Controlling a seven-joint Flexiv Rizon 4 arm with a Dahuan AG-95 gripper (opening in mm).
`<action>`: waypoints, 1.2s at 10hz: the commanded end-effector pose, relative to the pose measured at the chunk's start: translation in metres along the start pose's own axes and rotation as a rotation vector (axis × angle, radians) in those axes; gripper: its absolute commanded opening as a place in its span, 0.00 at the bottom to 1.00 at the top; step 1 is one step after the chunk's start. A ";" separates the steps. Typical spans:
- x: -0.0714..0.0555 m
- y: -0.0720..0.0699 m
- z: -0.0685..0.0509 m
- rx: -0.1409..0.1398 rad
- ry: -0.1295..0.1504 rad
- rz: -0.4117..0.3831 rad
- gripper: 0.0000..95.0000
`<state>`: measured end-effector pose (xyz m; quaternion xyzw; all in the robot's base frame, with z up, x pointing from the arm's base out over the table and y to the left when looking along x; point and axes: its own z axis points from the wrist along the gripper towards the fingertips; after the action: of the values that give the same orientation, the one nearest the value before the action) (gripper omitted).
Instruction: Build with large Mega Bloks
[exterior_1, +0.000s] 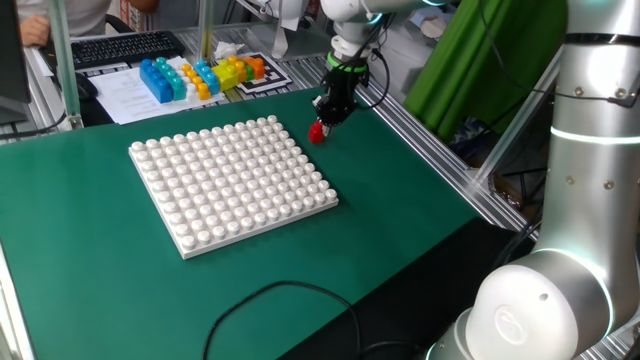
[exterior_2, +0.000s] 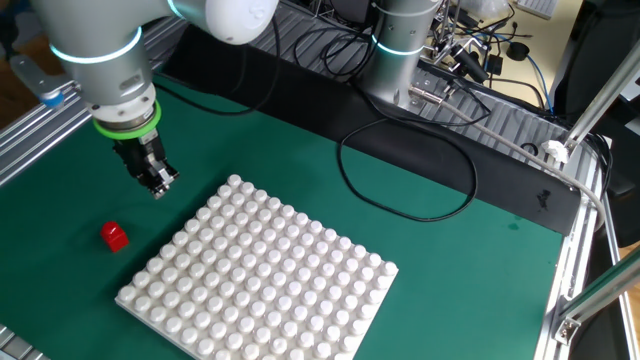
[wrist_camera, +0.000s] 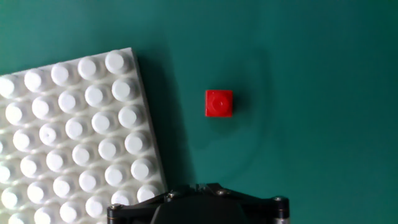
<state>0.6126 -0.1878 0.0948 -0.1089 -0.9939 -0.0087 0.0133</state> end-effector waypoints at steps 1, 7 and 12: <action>-0.002 0.000 0.001 0.002 -0.003 -0.019 0.00; -0.002 0.000 0.001 -0.012 -0.025 0.096 0.60; -0.002 0.000 0.001 -0.019 -0.058 0.082 0.20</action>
<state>0.6165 -0.1892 0.0938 -0.1659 -0.9860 -0.0192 -0.0013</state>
